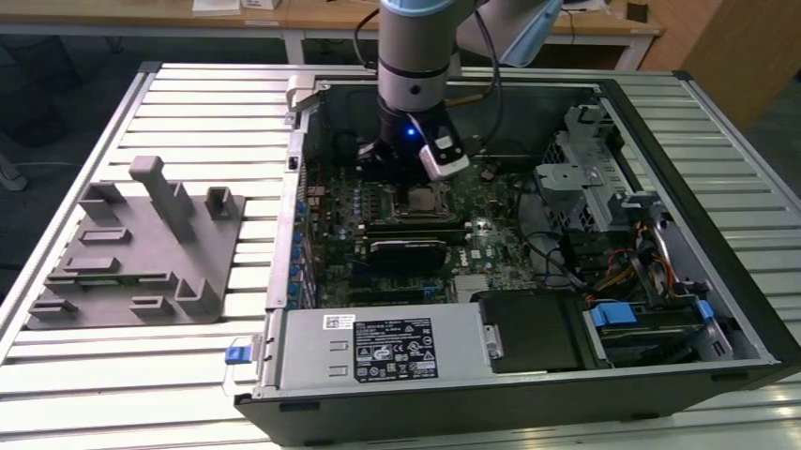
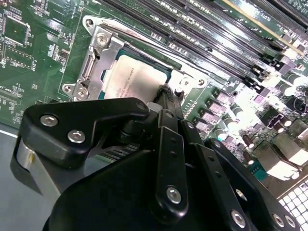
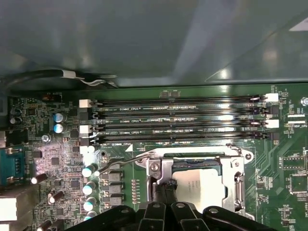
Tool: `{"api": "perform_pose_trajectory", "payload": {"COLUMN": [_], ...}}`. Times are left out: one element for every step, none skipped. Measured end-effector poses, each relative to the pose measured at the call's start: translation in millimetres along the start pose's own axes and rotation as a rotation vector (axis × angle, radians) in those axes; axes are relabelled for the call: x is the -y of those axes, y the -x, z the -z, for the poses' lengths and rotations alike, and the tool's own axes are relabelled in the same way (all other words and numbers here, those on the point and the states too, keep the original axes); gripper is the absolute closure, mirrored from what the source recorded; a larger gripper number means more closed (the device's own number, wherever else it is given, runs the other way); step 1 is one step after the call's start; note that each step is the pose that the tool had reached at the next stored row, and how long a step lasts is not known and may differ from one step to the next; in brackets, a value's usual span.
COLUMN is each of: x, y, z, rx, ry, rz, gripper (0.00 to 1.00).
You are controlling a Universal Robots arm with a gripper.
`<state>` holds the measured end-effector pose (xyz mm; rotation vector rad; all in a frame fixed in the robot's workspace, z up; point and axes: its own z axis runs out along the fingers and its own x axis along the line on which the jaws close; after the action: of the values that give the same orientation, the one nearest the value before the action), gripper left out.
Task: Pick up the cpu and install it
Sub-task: 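Close the cpu cover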
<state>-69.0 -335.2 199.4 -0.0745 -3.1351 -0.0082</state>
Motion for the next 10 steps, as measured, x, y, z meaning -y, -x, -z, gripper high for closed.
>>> {"api": "perform_pose_trajectory", "payload": {"x": [0.0,-0.1,-0.1,-0.1,-0.1,-0.1,-0.1,-0.2,-0.2,-0.2], "y": [0.6,1.3,1.9,2.3,2.3,2.3,2.3,2.4,2.4,2.4], "z": [0.0,0.0,0.0,0.0,0.0,0.0,0.0,0.1,0.7,1.3], "rx": [0.0,0.0001,0.0001,0.0,0.0001,0.0001,0.0001,0.0001,0.0,0.0], "ry": [-0.0001,0.0,-0.0001,-0.0001,0.0,0.0,0.0,0.0,-0.0002,-0.0001], "rz": [0.0,0.0,0.0,0.0,0.0,0.0,0.0,0.0,0.0,0.0], "gripper": [0.89,0.89,0.89,0.89,0.89,0.89,0.89,0.89,0.89,0.89]}}
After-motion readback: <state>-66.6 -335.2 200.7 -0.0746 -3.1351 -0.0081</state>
